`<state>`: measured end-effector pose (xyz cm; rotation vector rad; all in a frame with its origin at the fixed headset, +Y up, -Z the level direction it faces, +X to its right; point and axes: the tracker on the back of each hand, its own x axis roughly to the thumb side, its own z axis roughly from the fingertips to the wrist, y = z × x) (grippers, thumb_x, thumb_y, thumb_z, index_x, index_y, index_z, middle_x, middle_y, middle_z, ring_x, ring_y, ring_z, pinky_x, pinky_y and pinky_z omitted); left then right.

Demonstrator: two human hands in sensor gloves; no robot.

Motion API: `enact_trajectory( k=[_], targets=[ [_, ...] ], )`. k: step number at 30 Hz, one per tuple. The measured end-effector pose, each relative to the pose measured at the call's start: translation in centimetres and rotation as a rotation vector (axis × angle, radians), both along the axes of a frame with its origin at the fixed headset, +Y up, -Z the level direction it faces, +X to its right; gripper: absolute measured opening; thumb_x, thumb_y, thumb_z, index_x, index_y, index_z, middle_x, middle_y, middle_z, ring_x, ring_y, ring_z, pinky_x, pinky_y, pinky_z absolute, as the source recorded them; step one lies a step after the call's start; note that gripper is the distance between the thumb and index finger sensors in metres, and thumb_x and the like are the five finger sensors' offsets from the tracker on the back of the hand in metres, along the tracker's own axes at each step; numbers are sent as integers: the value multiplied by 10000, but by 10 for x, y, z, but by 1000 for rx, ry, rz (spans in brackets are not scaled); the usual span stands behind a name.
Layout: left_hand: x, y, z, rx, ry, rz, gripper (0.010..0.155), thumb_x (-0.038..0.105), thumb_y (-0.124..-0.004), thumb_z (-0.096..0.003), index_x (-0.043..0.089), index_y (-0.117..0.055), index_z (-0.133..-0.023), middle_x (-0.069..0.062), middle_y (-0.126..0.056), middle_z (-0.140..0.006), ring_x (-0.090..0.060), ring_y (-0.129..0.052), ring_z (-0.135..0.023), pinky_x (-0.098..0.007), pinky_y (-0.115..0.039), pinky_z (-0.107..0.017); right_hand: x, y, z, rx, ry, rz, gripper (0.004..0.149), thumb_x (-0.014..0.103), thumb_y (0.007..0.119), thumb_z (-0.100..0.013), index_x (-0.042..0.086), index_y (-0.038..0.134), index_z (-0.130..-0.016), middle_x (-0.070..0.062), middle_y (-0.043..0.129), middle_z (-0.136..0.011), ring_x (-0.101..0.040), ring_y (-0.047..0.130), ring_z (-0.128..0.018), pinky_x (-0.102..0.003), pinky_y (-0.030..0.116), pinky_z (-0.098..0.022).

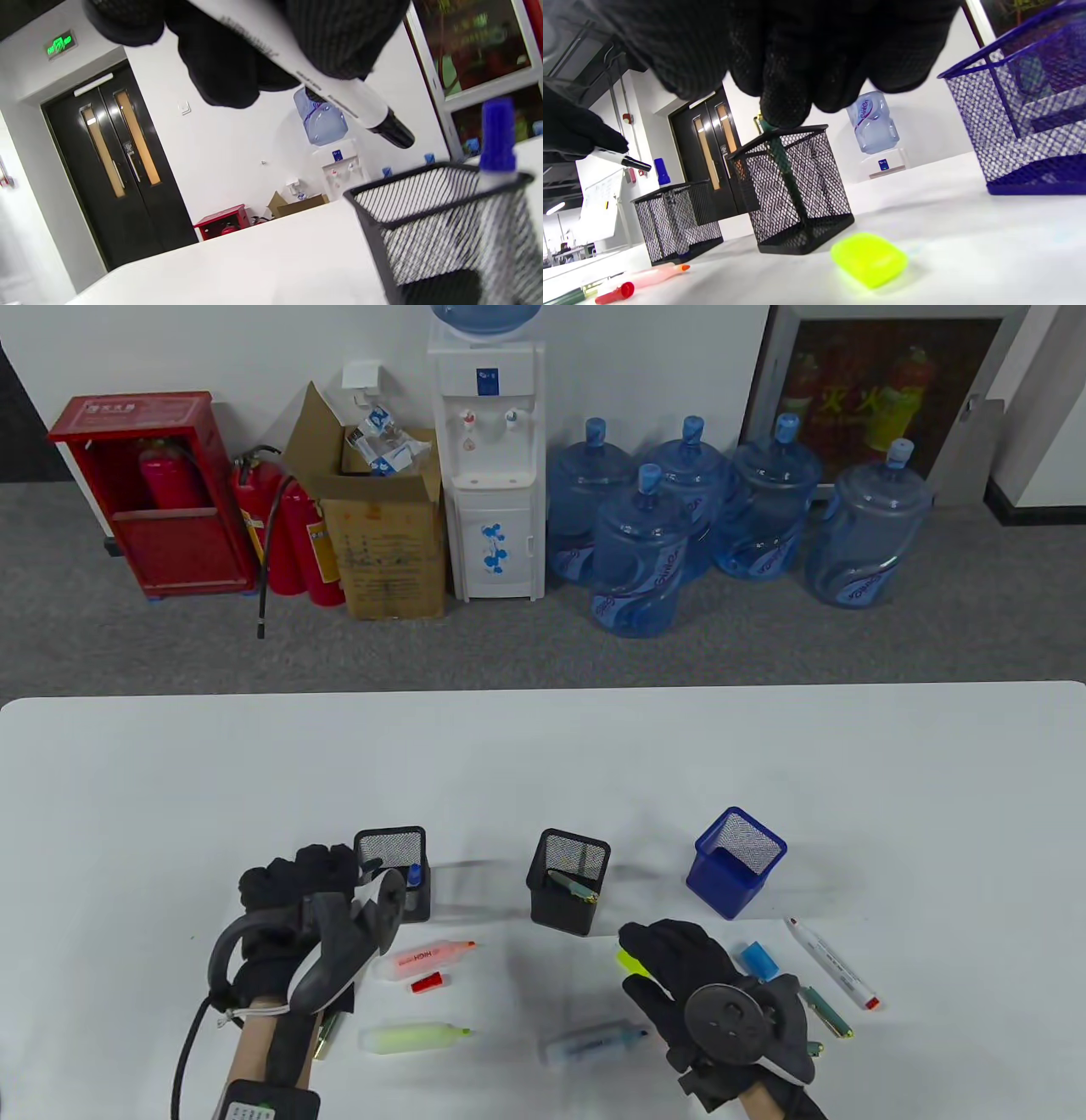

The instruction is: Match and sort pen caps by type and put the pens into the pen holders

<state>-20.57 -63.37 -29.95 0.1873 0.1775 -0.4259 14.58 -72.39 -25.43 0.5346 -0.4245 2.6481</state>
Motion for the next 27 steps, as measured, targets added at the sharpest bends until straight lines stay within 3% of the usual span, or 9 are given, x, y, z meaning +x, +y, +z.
enact_trajectory(
  k=[5,15,20,25,27],
  targets=[
    [19,-21,-19,-40,7,-136,508,350,-807,-409,425,-863,-908,70,-883,-927,-245,-985,-698,-565,-704,-676,-1,-3,1,4,8,31,595,467,775,-380,259,735,-936,63,924,-891,-240,875,-875,-481,802,-656],
    [24,-36,-35,-56,24,-67,542,378,-802,-407,430,-811,-946,82,-881,-962,-233,-971,-740,-553,-695,-695,-5,-6,1,0,17,68,562,421,786,-386,272,745,-926,70,932,-883,-229,886,-872,-494,799,-662],
    [20,-25,-28,2,-8,-18,625,434,-754,-406,416,-681,-1026,49,-775,-1074,-268,-888,-900,-584,-637,-741,-7,-6,2,2,25,76,566,431,781,-386,272,744,-928,71,932,-883,-230,884,-873,-497,797,-663],
    [4,-8,-6,75,-21,23,619,444,-753,-403,394,-699,-1018,38,-826,-1018,-261,-931,-825,-573,-681,-701,-3,-6,1,8,13,75,566,437,779,-385,272,746,-926,72,933,-881,-228,885,-873,-497,796,-664],
    [-5,-11,10,111,-28,107,594,443,-761,-405,379,-739,-995,37,-875,-955,-255,-959,-757,-567,-702,-674,0,-5,1,12,6,80,564,443,774,-388,274,747,-925,72,935,-879,-230,886,-871,-499,796,-664]
  ],
)
